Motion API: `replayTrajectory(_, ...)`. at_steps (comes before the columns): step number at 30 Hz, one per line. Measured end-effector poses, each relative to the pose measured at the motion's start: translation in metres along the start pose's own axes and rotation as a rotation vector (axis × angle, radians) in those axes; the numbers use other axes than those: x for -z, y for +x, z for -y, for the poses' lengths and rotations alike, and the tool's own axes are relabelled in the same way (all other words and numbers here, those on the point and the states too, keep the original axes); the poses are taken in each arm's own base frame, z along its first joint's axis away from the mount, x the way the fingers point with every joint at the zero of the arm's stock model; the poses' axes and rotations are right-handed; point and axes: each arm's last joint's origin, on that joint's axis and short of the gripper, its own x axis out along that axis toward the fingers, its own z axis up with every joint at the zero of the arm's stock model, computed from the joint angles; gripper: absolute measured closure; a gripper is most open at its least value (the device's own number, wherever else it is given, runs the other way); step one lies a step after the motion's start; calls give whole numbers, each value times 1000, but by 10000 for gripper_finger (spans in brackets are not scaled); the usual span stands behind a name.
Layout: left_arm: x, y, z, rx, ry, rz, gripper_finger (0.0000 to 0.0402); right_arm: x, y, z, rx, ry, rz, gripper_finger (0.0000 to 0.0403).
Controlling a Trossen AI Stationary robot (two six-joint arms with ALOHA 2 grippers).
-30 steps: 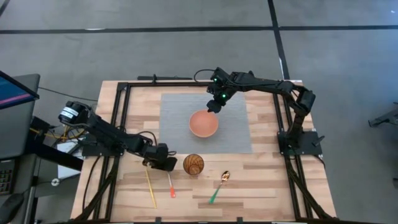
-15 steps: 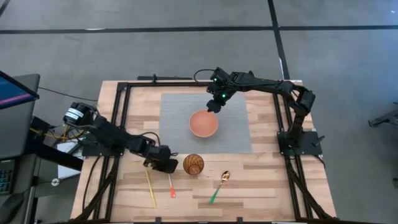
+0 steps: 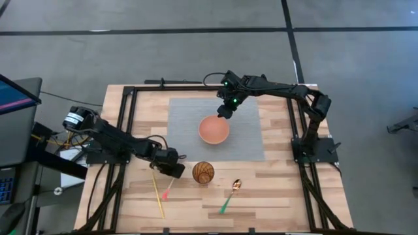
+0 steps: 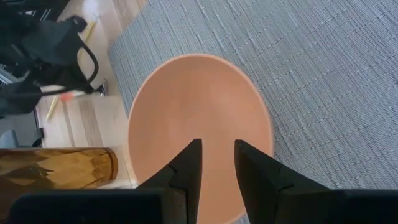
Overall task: Pick & Place Utensil
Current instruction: Put the orange fork into the light orange bowl
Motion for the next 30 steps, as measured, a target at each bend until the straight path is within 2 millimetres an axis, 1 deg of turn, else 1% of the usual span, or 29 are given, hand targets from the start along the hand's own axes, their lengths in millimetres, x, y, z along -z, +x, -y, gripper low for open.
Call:
replayTrajectory(3, 1, -8, -4, -33, 56, 25, 397, 0, 0, 0, 0, 0, 0, 315)
replayTrajectory(6, 1, -14, -4, -17, 99, 66, 398, 0, 0, 0, 0, 0, 0, 315)
replayTrajectory(12, 2, -10, -12, -36, 106, 75, 398, 0, 0, 0, 0, 0, 0, 315)
replayTrajectory(19, 2, -9, -14, -36, 107, 79, 397, 0, 0, 0, 0, 0, -1, 315)
replayTrajectory(22, 1, -9, -13, -32, 108, 87, 384, 0, 0, 0, 0, 0, -1, 315)
replayTrajectory(30, 1, -10, -13, -22, 109, 97, 323, 0, 0, 0, 0, -6, -1, 315)
